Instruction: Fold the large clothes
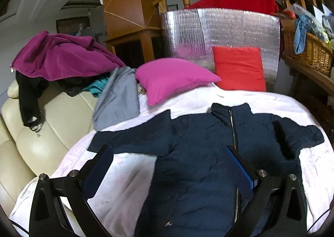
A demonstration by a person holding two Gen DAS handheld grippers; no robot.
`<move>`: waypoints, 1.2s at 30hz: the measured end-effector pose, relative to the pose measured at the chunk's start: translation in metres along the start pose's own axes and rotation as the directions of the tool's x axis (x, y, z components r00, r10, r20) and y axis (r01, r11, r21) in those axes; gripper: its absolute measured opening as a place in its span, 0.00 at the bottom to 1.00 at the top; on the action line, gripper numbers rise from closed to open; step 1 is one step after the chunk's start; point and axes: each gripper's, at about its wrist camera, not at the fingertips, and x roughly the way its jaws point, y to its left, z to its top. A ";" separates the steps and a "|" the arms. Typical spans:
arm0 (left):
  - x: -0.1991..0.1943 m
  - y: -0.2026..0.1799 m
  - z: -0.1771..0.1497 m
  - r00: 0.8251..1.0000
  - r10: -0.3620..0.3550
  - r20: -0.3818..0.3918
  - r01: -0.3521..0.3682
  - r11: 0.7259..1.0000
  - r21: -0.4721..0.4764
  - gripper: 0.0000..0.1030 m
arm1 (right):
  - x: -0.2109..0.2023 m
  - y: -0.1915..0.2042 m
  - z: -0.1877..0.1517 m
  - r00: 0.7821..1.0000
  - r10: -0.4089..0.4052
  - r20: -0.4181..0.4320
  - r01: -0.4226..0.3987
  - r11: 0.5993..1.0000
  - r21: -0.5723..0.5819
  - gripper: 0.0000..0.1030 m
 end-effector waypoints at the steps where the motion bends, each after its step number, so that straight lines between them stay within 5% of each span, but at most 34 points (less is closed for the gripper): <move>1: 0.014 -0.006 -0.001 1.000 -0.011 -0.025 0.011 1.000 0.003 1.00 | 0.014 -0.011 0.002 0.999 0.038 -0.016 -0.037 0.999 0.030 1.00; 6: 0.110 -0.048 -0.018 0.971 -0.093 -0.221 0.100 0.995 0.019 1.00 | 0.095 -0.100 0.001 0.963 0.251 -0.096 -0.208 0.924 0.322 1.00; 12: 0.212 -0.083 -0.048 0.898 -0.093 -0.431 0.108 0.994 0.009 1.00 | 0.162 -0.202 -0.017 0.941 0.332 -0.063 -0.197 0.690 0.696 1.00; 15: 0.231 -0.090 -0.061 0.881 -0.090 -0.464 0.109 0.994 0.015 1.00 | 0.189 -0.220 -0.019 0.941 0.329 -0.074 -0.178 0.670 0.721 0.95; 17: 0.238 -0.093 -0.063 0.867 -0.088 -0.490 0.114 0.993 0.023 1.00 | 0.207 -0.224 -0.015 0.944 0.319 -0.080 -0.167 0.676 0.718 0.90; 23: 0.240 -0.101 -0.064 0.876 -0.070 -0.477 0.114 0.991 0.063 1.00 | 0.252 -0.225 -0.003 0.954 0.276 -0.117 -0.103 0.669 0.736 0.71; 25: 0.242 -0.104 -0.065 0.877 -0.060 -0.477 0.112 0.991 0.080 1.00 | 0.260 -0.220 0.006 0.962 0.240 -0.126 -0.084 0.706 0.704 0.59; 27: 0.244 -0.108 -0.068 0.874 -0.056 -0.483 0.110 0.990 0.084 1.00 | 0.266 -0.213 0.008 0.966 0.209 -0.150 -0.054 0.735 0.676 0.29; 32: 0.250 -0.110 -0.075 0.870 -0.072 -0.488 0.114 0.992 0.057 1.00 | 0.246 -0.178 0.035 0.980 0.180 -0.087 -0.100 0.818 0.567 0.18; 36: 0.249 -0.110 -0.076 0.848 -0.084 -0.523 0.129 0.990 0.049 1.00 | 0.197 -0.111 0.064 0.965 0.260 0.040 -0.254 0.883 0.395 0.18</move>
